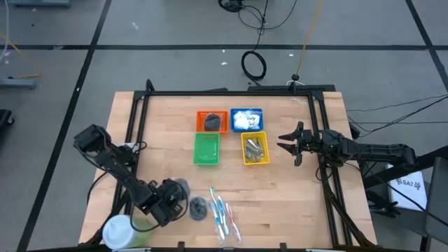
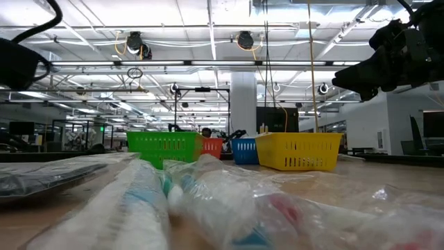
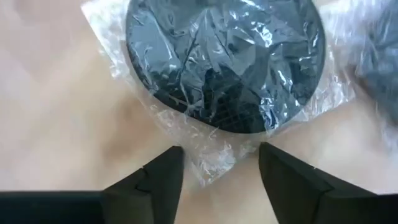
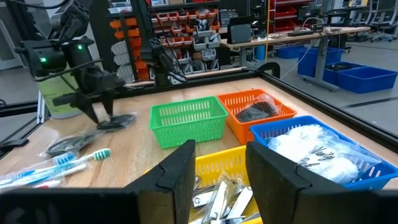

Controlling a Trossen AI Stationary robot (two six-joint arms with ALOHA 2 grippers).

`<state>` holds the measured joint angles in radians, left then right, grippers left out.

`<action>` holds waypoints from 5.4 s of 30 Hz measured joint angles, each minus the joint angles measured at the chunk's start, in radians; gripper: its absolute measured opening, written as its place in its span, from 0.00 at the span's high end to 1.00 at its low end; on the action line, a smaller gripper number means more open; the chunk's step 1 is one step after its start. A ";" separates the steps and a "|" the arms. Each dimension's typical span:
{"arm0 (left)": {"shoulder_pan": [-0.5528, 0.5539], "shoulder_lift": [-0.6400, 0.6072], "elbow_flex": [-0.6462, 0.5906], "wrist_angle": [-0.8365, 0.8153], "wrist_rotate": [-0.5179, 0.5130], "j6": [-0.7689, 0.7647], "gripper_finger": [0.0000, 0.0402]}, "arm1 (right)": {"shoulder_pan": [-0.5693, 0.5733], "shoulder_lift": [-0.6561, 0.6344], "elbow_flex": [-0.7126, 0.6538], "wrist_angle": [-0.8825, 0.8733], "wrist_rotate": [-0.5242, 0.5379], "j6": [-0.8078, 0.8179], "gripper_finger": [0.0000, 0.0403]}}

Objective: Pick & Place Travel size toiletries
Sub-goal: Put the black hairbrush into the orange bin

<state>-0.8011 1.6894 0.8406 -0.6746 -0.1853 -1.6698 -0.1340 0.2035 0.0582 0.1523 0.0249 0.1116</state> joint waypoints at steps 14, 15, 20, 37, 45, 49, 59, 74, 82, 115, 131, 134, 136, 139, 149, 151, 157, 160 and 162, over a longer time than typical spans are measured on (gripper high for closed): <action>0.001 0.002 -0.003 -0.034 -0.078 0.041 0.90 | 0.000 0.000 0.000 0.000 0.000 0.000 0.68; 0.001 0.002 -0.003 -0.033 -0.085 0.042 0.93 | 0.000 0.000 0.000 0.000 0.000 0.000 0.68; -0.001 -0.001 -0.003 -0.033 -0.094 0.042 0.99 | 0.000 0.000 0.000 0.000 0.000 0.000 0.68; -0.012 -0.192 -0.005 -0.058 -0.273 0.090 1.00 | 0.000 0.000 0.000 0.000 0.000 0.000 0.68; 0.027 -0.273 -0.003 -0.053 -0.500 0.235 1.00 | 0.000 0.000 0.000 0.000 0.000 0.000 0.68; 0.093 -0.315 -0.003 -0.003 -0.603 0.392 1.00 | 0.000 0.000 0.000 0.000 0.000 0.000 0.68; 0.394 -0.367 -0.001 0.324 -0.560 0.948 1.00 | 0.000 0.000 0.000 0.000 0.000 0.000 0.68; 0.951 -0.367 -0.001 0.463 -0.191 1.274 1.00 | 0.000 0.000 0.000 0.000 0.000 0.000 0.68; 1.082 -0.337 -0.001 0.468 -0.105 1.338 1.00 | 0.000 0.000 0.000 0.000 0.000 0.000 0.68; 1.119 -0.053 -0.001 0.626 -0.017 1.303 0.88 | 0.000 0.000 0.000 0.000 0.000 0.000 0.68; 1.086 -0.216 -0.001 0.620 -0.011 1.396 0.51 | 0.000 0.000 0.000 0.000 0.000 0.000 0.68; 1.051 -0.301 -0.001 0.612 0.027 1.407 0.50 | 0.000 0.000 0.000 0.000 0.000 0.000 0.68; 1.018 -0.357 -0.001 0.596 0.068 1.399 0.51 | 0.000 0.000 0.000 0.000 0.000 0.000 0.68; 0.950 -0.431 -0.001 0.550 0.150 1.378 0.52 | 0.000 0.000 0.000 0.000 0.000 0.000 0.68; 0.594 -0.469 0.000 0.445 0.231 1.160 0.55 | 0.000 0.000 0.000 0.000 0.000 0.000 0.68; 0.522 -0.441 0.001 0.428 0.161 1.133 0.55 | 0.000 0.000 0.000 0.000 0.000 0.000 0.68; 0.361 -0.319 0.000 0.411 0.059 0.988 0.55 | 0.000 0.000 0.000 0.000 0.000 0.000 0.68; 0.313 -0.252 0.000 0.418 0.053 0.893 0.55 | 0.000 0.000 0.000 0.000 0.000 0.000 0.68; 0.290 -0.208 0.000 0.416 0.053 0.857 0.55 | 0.000 0.000 0.000 0.000 0.000 0.000 0.68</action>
<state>-0.5107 1.4816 0.8402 -0.2583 -0.1323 -0.8129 -0.1341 0.2035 0.0578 0.1524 0.0246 0.1116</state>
